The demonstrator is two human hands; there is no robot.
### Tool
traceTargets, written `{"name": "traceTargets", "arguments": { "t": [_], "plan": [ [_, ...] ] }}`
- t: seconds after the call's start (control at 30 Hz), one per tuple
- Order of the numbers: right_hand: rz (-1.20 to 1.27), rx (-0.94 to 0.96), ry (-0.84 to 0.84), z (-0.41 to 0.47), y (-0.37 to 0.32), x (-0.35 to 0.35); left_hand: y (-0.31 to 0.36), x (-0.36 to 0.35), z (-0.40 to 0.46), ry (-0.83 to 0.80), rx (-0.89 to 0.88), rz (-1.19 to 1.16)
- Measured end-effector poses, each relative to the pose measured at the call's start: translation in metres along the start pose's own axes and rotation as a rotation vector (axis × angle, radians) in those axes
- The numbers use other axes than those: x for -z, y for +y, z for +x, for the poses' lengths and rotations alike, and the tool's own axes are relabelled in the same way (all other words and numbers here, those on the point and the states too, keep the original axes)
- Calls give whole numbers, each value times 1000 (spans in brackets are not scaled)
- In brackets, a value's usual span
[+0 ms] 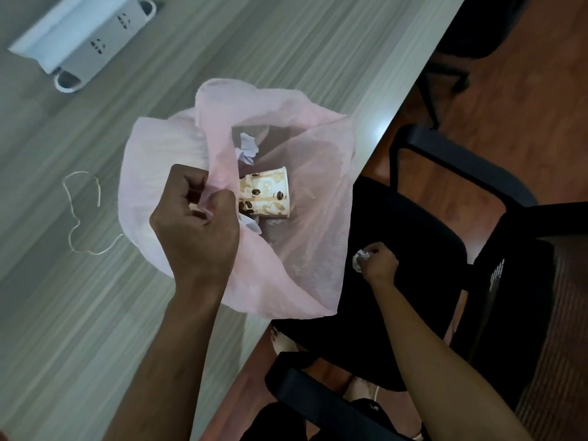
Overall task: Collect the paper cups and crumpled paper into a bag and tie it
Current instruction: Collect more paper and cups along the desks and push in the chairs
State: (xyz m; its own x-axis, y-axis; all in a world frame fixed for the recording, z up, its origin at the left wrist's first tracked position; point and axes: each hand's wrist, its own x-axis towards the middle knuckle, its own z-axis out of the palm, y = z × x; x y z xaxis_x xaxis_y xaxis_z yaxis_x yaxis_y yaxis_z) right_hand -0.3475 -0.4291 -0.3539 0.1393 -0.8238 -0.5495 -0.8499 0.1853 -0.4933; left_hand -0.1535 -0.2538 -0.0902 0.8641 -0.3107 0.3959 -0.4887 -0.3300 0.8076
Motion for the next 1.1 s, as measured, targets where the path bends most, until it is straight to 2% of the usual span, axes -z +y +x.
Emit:
{"name": "traceTargets", "arguments": {
  "t": [0.1, 0.27, 0.33, 0.4, 0.47, 0.57, 0.73, 0.83, 1.1],
  "plan": [
    [213, 8, 94, -31, -38, 33, 6, 6, 6, 26, 36, -11],
    [599, 183, 256, -97, -123, 110, 23, 25, 23, 102, 49, 22],
    [753, 274, 240, -118, -156, 137, 29, 33, 31, 132, 70, 31],
    [834, 371, 135, -138, -185, 154, 34, 42, 38, 159, 84, 57],
    [808, 441, -33, -152, -211, 156, 38, 51, 44, 186, 106, 68],
    [611, 492, -251, -167, -248, 132, 44, 59, 50, 196, 112, 74],
    [264, 653, -448, -183, -283, 91, 55, 63, 57, 124, 116, 57],
    [294, 631, -403, -183, -276, 110, 59, 63, 54, 57, 127, 51],
    [131, 653, -321, -175, -232, 188, 89, 57, 26, -27, 263, 151]
  ]
}}
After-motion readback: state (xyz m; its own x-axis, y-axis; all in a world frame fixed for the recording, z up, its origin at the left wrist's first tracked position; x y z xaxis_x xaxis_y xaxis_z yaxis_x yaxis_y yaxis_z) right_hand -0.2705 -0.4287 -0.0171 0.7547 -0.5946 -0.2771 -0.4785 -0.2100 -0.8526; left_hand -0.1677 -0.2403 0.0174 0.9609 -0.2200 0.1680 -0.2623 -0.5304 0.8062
